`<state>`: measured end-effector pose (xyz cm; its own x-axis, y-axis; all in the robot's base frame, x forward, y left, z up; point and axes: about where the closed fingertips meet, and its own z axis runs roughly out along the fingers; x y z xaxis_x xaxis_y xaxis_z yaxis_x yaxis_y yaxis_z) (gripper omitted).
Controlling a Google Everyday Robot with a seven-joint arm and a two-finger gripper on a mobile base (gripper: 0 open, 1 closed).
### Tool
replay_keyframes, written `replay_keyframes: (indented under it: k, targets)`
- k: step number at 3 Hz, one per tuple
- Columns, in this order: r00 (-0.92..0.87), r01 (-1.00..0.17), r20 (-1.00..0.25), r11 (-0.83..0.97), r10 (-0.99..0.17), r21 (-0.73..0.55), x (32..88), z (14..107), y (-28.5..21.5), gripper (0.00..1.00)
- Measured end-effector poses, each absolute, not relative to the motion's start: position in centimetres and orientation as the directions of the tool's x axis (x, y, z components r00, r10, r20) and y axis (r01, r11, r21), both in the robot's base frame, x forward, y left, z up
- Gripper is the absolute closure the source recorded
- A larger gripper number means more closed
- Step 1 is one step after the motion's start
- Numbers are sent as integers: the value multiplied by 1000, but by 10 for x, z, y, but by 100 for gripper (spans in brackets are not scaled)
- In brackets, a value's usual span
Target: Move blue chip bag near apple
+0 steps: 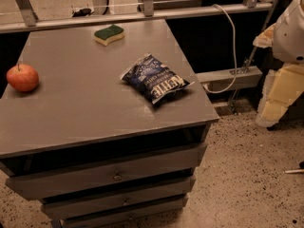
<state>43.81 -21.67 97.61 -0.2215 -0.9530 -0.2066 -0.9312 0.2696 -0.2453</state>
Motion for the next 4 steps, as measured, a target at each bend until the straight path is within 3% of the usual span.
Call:
replay_keyframes:
  k: [2,4]
  targets:
    - [-213,-926,-257,278,-943,-253,455,966,-206,0]
    - [-169,-917,-457,309,-873,-251,534,923,-150,0]
